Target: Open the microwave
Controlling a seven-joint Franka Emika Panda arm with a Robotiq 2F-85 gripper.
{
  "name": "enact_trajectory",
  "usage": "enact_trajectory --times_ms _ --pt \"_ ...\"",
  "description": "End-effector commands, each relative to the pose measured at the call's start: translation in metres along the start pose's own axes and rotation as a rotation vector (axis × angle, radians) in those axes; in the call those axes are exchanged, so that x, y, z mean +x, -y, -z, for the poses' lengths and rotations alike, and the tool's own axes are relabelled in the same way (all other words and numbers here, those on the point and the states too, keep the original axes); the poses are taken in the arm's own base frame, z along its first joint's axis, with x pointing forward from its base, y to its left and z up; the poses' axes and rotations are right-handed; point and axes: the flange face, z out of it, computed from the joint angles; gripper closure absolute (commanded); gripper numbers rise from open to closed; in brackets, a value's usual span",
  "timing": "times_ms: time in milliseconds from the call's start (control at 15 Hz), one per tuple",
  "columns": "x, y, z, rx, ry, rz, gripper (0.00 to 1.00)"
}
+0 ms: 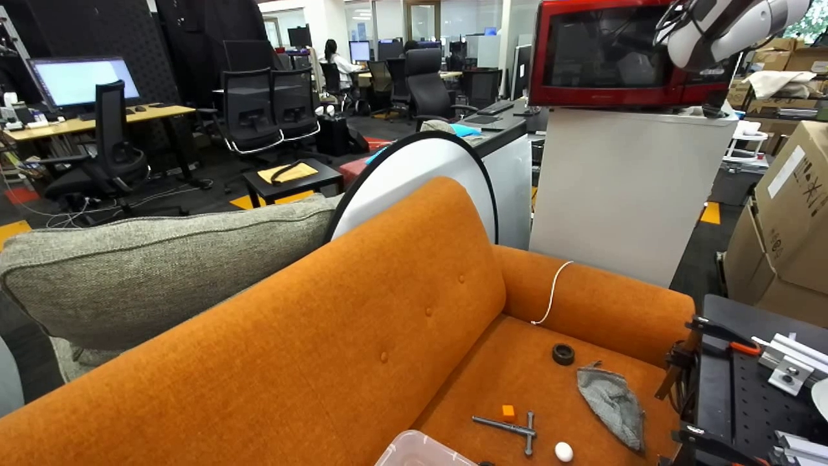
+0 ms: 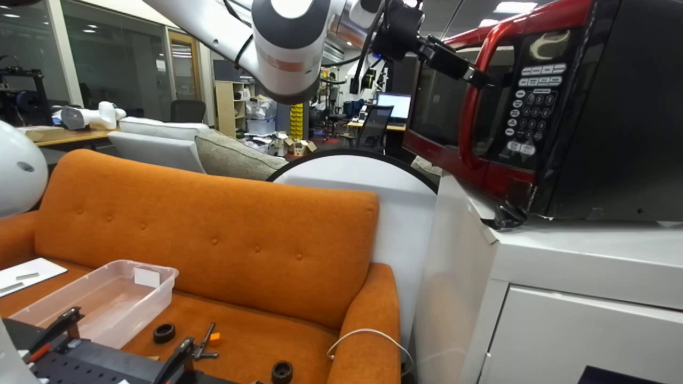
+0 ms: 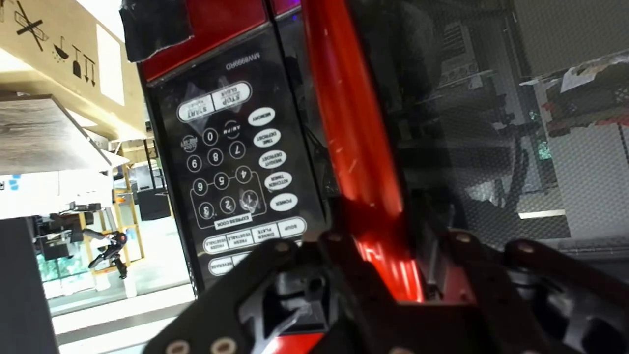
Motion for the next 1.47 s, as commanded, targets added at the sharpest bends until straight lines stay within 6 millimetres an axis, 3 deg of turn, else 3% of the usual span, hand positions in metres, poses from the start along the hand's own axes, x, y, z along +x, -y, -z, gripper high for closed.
enact_trajectory --times_ms 0,1133,1400 --pt "0.001 -0.005 -0.009 -0.041 0.005 0.0 0.9" --pt "-0.003 -0.027 0.011 0.182 0.184 0.075 0.9" --pt "-0.007 -0.032 0.034 0.218 0.198 0.091 0.9"
